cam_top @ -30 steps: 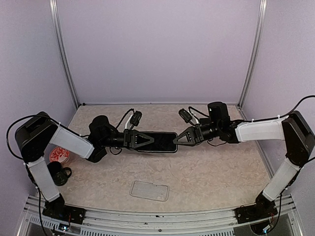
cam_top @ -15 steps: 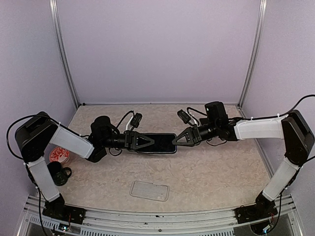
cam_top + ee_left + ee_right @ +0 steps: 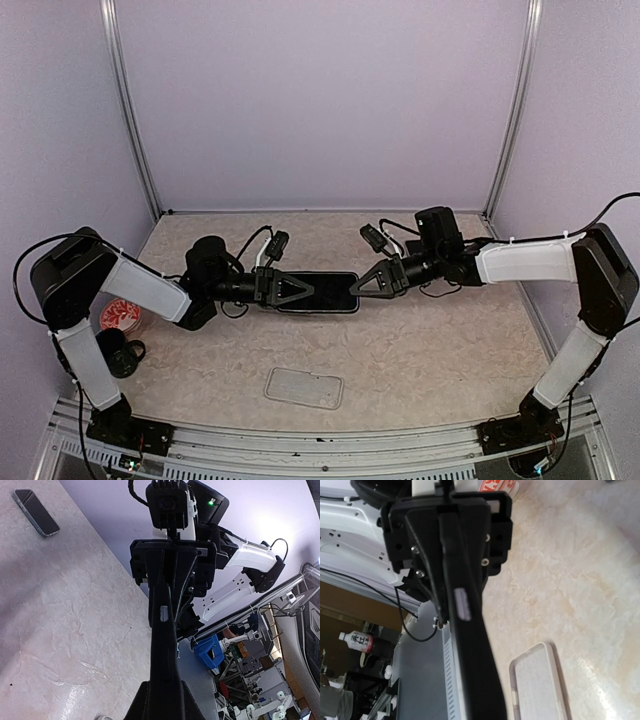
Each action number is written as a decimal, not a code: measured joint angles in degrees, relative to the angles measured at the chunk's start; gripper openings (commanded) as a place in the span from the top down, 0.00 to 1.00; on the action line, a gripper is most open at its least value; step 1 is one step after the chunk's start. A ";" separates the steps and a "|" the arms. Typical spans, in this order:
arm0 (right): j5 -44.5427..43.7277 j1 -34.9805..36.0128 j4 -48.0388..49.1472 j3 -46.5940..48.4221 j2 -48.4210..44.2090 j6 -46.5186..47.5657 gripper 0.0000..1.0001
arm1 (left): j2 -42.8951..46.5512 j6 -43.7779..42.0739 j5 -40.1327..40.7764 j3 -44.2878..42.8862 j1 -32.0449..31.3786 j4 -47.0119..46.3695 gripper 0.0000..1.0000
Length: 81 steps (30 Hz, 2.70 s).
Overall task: Put the phone into the phone case
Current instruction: Press the phone with the phone case.
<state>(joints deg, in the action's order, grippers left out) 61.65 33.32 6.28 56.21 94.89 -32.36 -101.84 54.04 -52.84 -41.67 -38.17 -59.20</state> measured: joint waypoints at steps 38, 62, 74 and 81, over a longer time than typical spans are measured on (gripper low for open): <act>-2.80 0.15 -12.57 2.38 -4.09 9.94 0.64 | 5.09 -16.02 0.79 -3.74 -4.68 22.05 1.00; -6.38 0.46 -22.49 3.54 -6.29 18.56 0.69 | 5.75 -20.39 0.85 -5.75 -5.51 28.44 1.00; -8.52 0.81 -23.71 3.54 -6.21 19.80 0.70 | 5.75 -20.83 0.94 -5.75 -5.73 28.70 1.00; -9.27 1.29 -24.09 3.54 -5.81 20.35 0.72 | 5.75 -20.87 1.36 -5.75 -5.75 29.24 1.00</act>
<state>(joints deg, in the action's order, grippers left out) 52.38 34.61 -17.80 59.75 89.08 -12.01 -96.09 33.17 -51.48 -47.42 -43.92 -29.95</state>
